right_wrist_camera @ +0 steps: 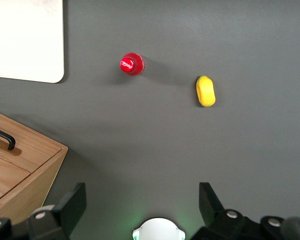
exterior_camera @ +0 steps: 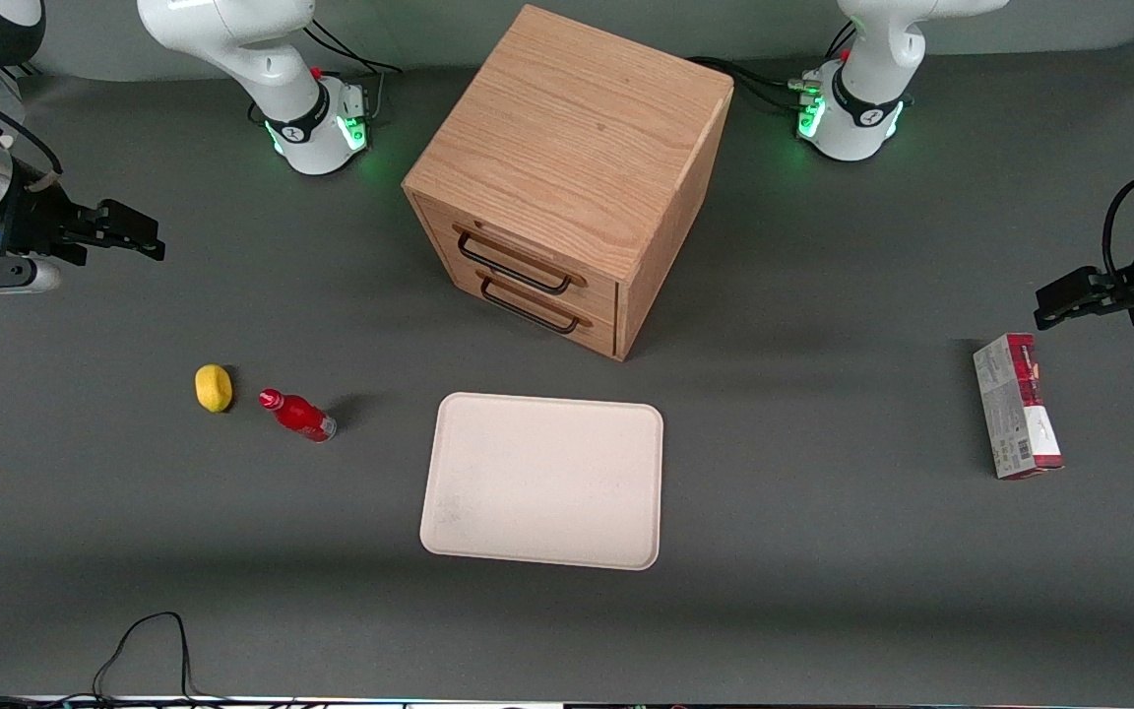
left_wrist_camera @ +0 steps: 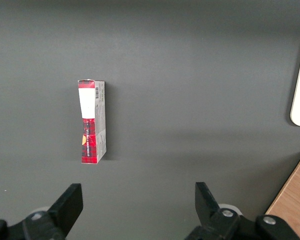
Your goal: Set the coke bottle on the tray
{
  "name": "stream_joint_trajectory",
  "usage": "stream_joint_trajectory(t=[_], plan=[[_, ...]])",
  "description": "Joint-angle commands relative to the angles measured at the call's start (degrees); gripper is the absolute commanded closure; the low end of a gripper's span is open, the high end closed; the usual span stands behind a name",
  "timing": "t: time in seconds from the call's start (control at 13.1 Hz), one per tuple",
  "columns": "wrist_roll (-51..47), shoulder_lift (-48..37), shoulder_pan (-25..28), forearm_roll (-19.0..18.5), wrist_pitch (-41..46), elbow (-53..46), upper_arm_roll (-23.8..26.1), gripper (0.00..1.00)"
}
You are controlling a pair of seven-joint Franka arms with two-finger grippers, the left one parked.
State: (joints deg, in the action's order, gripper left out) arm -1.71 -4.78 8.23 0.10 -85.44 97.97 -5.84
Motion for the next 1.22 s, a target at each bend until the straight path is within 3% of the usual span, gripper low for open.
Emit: stream_joint_trajectory(t=[0.0,1.15], plan=[[1.36,1.44,-1.64,-0.63,1.84,-2.61,1.88,0.00],[0.40,3.20,-1.37,-0.19,4.84,-4.37,1.88,0.00]])
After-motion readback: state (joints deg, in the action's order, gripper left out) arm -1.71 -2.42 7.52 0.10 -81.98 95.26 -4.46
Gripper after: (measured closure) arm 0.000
